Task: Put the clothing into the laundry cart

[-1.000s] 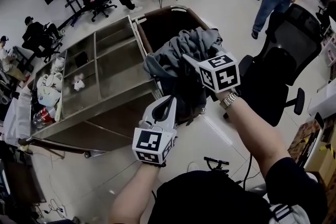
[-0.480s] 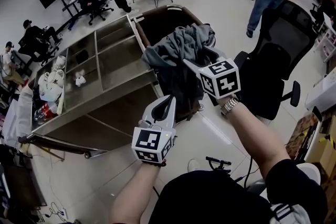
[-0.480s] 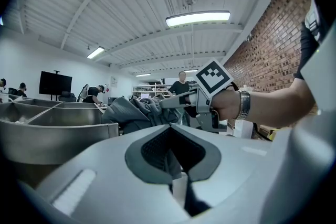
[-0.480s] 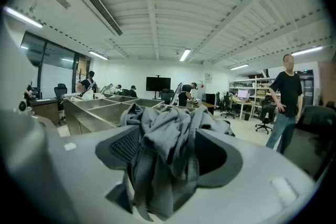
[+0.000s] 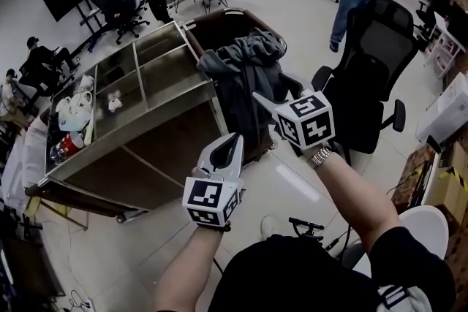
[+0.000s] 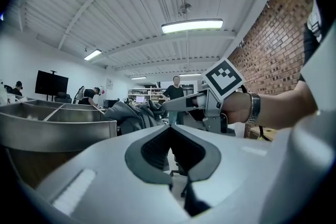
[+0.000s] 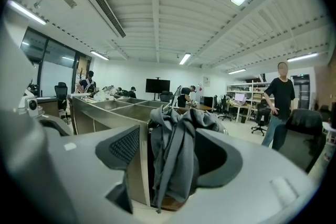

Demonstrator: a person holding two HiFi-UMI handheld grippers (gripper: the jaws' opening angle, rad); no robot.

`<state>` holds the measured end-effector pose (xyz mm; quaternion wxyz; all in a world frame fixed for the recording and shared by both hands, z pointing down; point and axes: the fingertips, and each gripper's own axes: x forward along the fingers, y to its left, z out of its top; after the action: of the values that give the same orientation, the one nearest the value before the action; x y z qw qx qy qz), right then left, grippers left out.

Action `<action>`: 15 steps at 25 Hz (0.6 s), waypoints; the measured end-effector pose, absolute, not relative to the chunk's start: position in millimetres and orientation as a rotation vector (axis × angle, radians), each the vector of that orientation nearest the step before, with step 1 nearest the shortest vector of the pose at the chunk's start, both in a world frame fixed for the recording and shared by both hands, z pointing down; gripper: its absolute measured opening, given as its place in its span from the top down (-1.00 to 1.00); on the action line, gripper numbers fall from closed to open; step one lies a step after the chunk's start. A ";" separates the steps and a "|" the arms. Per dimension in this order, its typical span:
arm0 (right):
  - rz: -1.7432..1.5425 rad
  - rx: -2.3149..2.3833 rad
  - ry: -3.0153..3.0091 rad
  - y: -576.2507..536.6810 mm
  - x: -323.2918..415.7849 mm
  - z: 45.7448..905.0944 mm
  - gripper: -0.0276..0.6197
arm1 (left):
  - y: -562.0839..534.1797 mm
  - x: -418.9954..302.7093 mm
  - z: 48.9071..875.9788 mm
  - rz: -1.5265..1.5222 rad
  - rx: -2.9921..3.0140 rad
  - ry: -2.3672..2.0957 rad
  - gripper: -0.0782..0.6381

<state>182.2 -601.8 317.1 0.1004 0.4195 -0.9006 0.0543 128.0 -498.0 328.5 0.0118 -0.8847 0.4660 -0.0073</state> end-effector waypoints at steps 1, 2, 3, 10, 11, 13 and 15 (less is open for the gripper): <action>0.158 1.240 -2.667 -592.7 182.7 315.2 -0.07 | -491.5 128.5 327.5 -0.022 -2.762 1.448 0.78; 0.155 1.238 -2.674 -583.4 182.9 313.7 -0.07 | -484.8 128.9 326.4 -0.021 -2.765 1.443 0.78; 0.150 1.235 -2.680 -574.1 182.8 312.7 -0.06 | -478.3 128.8 325.2 -0.019 -2.765 1.438 0.78; 0.089 1.240 -2.709 -515.0 179.2 303.9 0.30 | -439.5 122.7 313.1 0.015 -2.764 1.410 0.78; 0.077 1.245 -2.714 -507.5 179.5 301.1 0.36 | -435.1 122.6 310.4 0.020 -2.763 1.406 0.78; 0.052 1.262 -2.729 -494.1 181.0 292.6 0.50 | -427.9 123.5 303.6 0.029 -2.761 1.398 0.78; 0.026 1.279 -2.742 -482.3 182.6 283.7 0.56 | -421.5 124.8 297.1 0.038 -2.760 1.391 0.78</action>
<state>182.6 -482.3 283.7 0.0581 0.4220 -0.9047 0.0085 124.8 -421.5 297.1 0.0254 -0.8927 0.4498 0.0124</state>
